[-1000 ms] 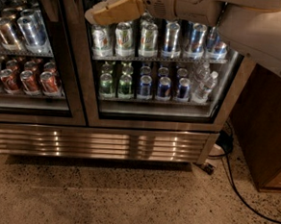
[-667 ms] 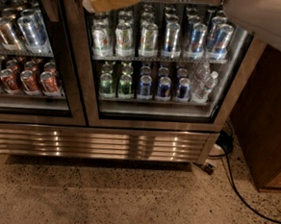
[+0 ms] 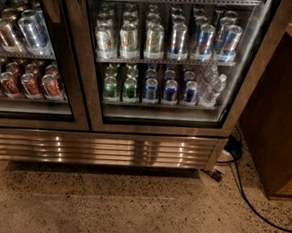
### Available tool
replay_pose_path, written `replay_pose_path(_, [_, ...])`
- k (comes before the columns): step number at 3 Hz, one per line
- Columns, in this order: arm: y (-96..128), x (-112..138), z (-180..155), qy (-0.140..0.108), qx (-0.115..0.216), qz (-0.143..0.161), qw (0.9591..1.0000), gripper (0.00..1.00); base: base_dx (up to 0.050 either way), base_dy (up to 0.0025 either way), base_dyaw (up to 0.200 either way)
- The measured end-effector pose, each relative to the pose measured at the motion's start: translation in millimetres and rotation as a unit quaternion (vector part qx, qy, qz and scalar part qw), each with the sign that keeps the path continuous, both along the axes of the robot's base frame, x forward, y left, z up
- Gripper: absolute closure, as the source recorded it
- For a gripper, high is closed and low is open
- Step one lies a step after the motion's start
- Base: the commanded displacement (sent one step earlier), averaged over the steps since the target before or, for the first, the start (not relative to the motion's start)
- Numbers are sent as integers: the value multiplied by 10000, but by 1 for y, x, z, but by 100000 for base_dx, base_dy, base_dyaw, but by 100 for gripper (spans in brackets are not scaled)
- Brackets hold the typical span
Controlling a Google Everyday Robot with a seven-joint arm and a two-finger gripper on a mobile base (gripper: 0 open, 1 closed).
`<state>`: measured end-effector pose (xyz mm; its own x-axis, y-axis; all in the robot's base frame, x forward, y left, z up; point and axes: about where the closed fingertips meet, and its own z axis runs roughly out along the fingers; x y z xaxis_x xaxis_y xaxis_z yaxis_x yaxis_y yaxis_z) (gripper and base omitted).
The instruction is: Open right fridge door
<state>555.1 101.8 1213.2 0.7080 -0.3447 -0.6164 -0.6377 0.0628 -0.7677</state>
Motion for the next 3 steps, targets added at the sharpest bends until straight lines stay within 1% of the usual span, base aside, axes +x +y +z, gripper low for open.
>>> replay_pose_path(1, [-5, -10, 3, -475, -476, 135, 9976, 0, 0, 0, 0])
replay_pose_path(2, [0, -9, -2, -632, -754, 155, 9950, 0, 0, 0, 0])
replay_pose_path(3, [13, -21, -10, -922, -1387, 355, 9854, 0, 0, 0, 0])
